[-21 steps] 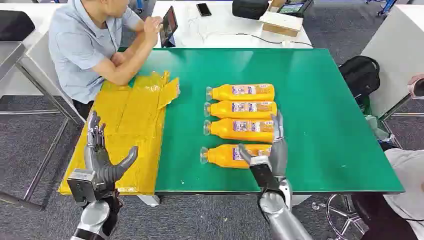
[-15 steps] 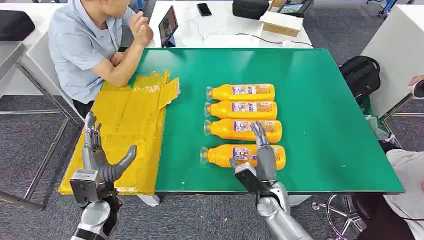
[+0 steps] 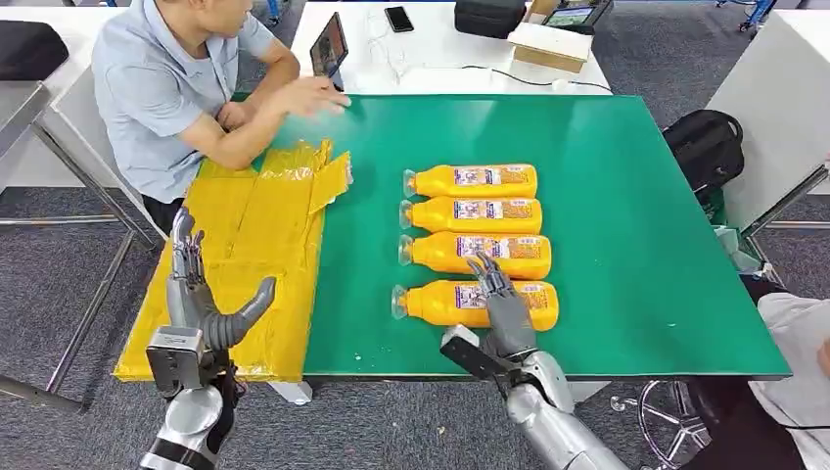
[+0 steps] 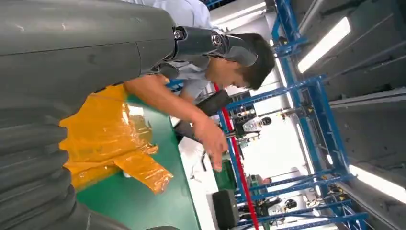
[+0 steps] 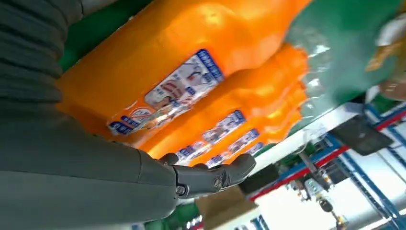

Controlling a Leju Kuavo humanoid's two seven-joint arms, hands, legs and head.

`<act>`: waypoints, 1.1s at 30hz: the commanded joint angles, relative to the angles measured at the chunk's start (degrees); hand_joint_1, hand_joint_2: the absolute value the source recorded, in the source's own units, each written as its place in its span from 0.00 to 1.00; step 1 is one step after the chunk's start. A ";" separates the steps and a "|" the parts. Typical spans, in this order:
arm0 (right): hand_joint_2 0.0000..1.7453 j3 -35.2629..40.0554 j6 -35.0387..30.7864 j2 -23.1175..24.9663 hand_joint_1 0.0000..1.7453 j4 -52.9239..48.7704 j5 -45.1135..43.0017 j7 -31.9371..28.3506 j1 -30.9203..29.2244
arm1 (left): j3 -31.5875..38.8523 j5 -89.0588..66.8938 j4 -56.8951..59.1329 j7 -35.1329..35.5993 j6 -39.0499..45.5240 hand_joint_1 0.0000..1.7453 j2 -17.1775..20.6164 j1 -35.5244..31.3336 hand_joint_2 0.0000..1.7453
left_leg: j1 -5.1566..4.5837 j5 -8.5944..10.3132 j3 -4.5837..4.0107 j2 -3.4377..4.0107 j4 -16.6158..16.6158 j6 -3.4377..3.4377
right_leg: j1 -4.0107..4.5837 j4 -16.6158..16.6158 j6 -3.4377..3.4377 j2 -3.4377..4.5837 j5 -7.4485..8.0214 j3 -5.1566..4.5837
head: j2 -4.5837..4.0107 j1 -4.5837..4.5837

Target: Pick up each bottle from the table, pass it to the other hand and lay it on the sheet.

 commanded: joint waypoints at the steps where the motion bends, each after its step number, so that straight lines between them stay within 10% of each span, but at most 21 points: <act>1: 1.00 2.59 -2.89 -1.42 0.00 4.08 2.96 2.59 -1.88 | -2.17 -0.33 3.70 0.20 0.40 0.00 1.61 -2.51 1.00 | 0.09 0.03 -0.05 0.04 0.02 -0.09 | 0.10 -0.04 -0.14 -0.06 0.05 0.00 | 0.00 0.00; 9: 1.00 1.63 -2.62 -3.13 0.00 -6.48 8.97 5.56 3.40 | -1.59 -0.12 2.76 0.20 -0.22 0.00 1.96 -1.96 1.00 | 0.07 0.02 -0.06 -0.01 0.02 -0.09 | 0.09 -0.03 -0.13 -0.09 0.03 -0.02 | 0.00 0.00; 17: 1.00 -2.68 -2.55 0.34 0.00 -9.81 -0.40 -4.96 4.25 | -4.14 -0.99 4.62 0.20 4.53 0.00 1.58 -4.90 1.00 | 0.06 0.03 -0.13 0.01 0.05 -0.07 | 0.07 0.02 -0.11 -0.07 0.03 -0.12 | 0.00 0.00; 33: 1.00 0.95 -0.91 -4.04 0.00 -0.29 14.39 12.18 2.41 | -1.04 0.30 4.39 0.20 1.42 0.00 1.08 -2.04 1.00 | 0.07 0.03 -0.01 0.04 -0.04 -0.09 | 0.09 -0.10 -0.14 -0.05 0.05 0.04 | 0.00 0.00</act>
